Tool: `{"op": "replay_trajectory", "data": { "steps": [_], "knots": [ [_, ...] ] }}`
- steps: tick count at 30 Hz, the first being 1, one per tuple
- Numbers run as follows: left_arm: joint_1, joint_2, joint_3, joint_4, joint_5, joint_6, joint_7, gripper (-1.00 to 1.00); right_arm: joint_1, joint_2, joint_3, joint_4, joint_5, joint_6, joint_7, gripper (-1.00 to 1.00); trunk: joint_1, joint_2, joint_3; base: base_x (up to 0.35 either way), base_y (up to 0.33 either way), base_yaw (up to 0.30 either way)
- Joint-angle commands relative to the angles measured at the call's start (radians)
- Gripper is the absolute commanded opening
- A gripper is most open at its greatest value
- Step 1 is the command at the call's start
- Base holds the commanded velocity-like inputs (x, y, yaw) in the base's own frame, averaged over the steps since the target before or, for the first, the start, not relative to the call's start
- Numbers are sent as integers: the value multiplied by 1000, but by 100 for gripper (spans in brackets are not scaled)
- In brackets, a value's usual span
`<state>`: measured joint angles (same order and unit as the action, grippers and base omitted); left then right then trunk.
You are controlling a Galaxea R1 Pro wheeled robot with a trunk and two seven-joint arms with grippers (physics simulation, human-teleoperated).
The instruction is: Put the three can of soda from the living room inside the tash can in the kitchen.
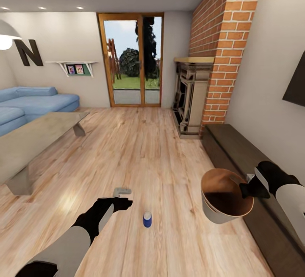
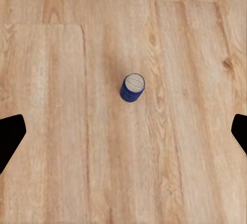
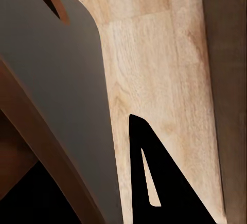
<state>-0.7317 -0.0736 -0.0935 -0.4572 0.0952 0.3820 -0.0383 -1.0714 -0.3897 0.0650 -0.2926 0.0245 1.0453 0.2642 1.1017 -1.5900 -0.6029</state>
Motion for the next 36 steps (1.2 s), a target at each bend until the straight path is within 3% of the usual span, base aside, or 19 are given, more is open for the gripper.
{"op": "replay_trajectory", "data": {
  "steps": [1,17,36],
  "knots": [
    [0,0,0,0,0,0,0,100,-1,0,3,0,-22,2,2,-100,0,0,0,296,-168,0],
    [0,0,0,2,1,1,0,100,1,3,23,0,-21,2,2,-100,0,0,0,273,-80,0],
    [-20,-16,1,10,6,123,5,100,1,3,24,9,-21,2,1,-100,0,0,0,131,0,0]
  ]
}}
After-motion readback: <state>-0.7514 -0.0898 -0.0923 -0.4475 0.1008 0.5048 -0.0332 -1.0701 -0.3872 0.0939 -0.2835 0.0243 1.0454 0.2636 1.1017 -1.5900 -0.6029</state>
